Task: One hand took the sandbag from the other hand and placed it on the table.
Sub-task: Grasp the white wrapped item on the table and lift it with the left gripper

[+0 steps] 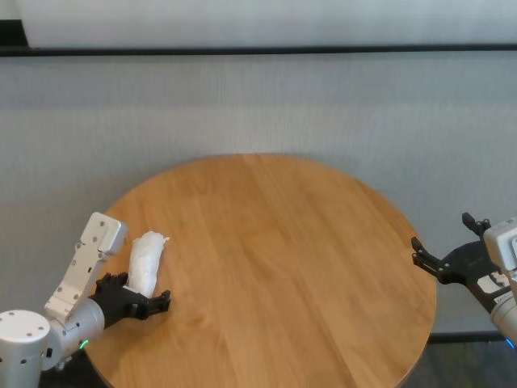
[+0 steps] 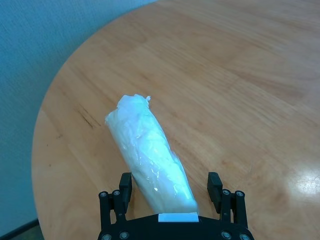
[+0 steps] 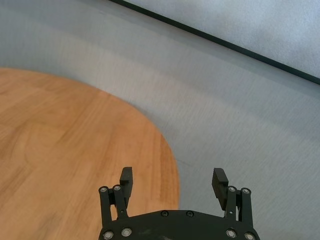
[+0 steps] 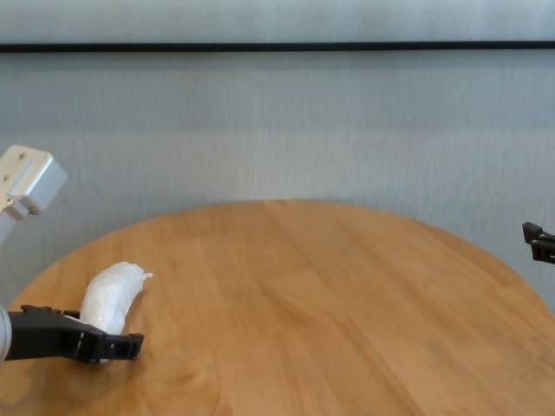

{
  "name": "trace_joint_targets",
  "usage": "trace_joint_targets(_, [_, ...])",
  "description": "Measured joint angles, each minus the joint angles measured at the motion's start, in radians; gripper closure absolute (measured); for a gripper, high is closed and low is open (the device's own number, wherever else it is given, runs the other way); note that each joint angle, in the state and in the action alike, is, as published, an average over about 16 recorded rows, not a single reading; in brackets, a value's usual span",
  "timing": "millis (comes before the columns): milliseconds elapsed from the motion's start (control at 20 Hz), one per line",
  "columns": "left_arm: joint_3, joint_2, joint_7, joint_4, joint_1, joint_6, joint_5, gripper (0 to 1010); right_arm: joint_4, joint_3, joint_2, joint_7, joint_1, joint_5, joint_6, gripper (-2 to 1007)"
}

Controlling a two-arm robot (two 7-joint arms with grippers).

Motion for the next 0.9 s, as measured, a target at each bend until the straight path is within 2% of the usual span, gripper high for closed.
trace_joint_targets(450, [-0.005,-0.005,0.000,0.002,0.000,-0.002,0.017,11,0.000,0.000,0.000,0.000,0.000,0.000,0.000,5])
trace_joint_targets(900, [-0.006,-0.005,0.001,0.002,0.001,-0.004,0.018,16,0.000,0.000,0.000,0.000,0.000,0.000,0.000,5])
